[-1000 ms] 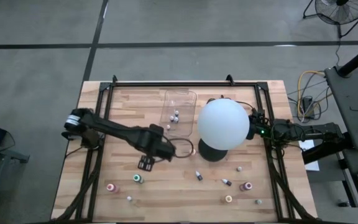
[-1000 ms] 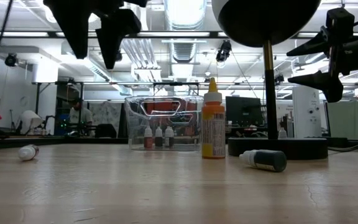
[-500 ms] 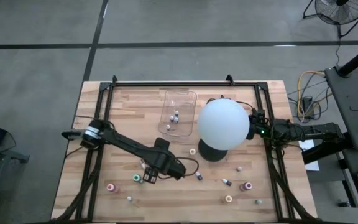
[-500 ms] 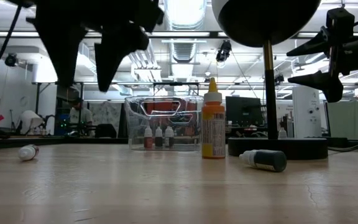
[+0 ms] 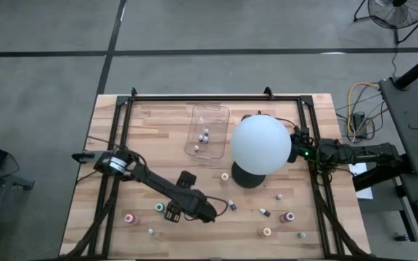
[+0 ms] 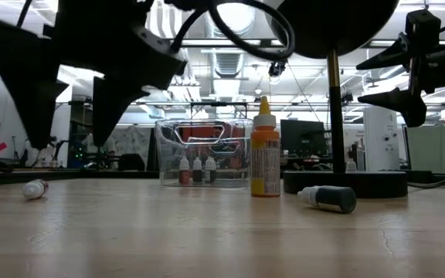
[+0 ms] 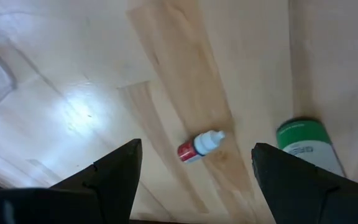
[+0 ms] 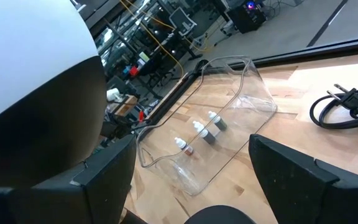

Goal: Pick & Place food coloring
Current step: Put the small red food coloring bottle into the transparent bin

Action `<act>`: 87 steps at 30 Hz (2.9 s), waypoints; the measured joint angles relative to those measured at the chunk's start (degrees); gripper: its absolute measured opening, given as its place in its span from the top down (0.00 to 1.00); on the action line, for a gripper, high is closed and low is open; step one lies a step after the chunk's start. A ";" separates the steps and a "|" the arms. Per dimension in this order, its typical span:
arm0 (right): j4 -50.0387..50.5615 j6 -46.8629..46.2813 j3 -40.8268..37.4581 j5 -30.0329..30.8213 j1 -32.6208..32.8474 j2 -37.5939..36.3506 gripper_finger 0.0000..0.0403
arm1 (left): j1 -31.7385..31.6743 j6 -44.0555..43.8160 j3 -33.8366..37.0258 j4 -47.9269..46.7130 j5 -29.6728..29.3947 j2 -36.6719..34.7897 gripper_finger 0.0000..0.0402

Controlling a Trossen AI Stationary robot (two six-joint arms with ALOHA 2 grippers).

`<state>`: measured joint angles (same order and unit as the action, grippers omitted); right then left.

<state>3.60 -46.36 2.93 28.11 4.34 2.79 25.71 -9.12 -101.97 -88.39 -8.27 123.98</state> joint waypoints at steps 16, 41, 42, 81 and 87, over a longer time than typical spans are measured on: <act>0.00 0.01 -0.01 0.00 0.00 0.00 0.25 | 1.49 1.29 1.01 0.70 6.19 3.57 0.32; 0.00 0.01 0.01 -0.01 0.00 -0.02 0.25 | 2.09 2.60 4.11 -1.04 6.12 6.34 0.32; 0.00 -0.01 0.01 -0.01 0.00 -0.02 0.25 | 2.15 3.17 4.25 -0.98 6.12 6.34 0.32; 0.00 0.01 0.00 -0.01 0.00 -0.02 0.25 | 5.80 23.62 9.42 3.47 -4.30 6.17 0.32; 0.00 0.01 0.00 -0.01 0.00 -0.02 0.25 | 6.46 23.42 9.55 3.86 -4.87 6.19 0.32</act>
<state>3.60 -46.35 2.92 28.10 4.34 2.76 32.16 14.31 -92.42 -84.53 -13.15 130.17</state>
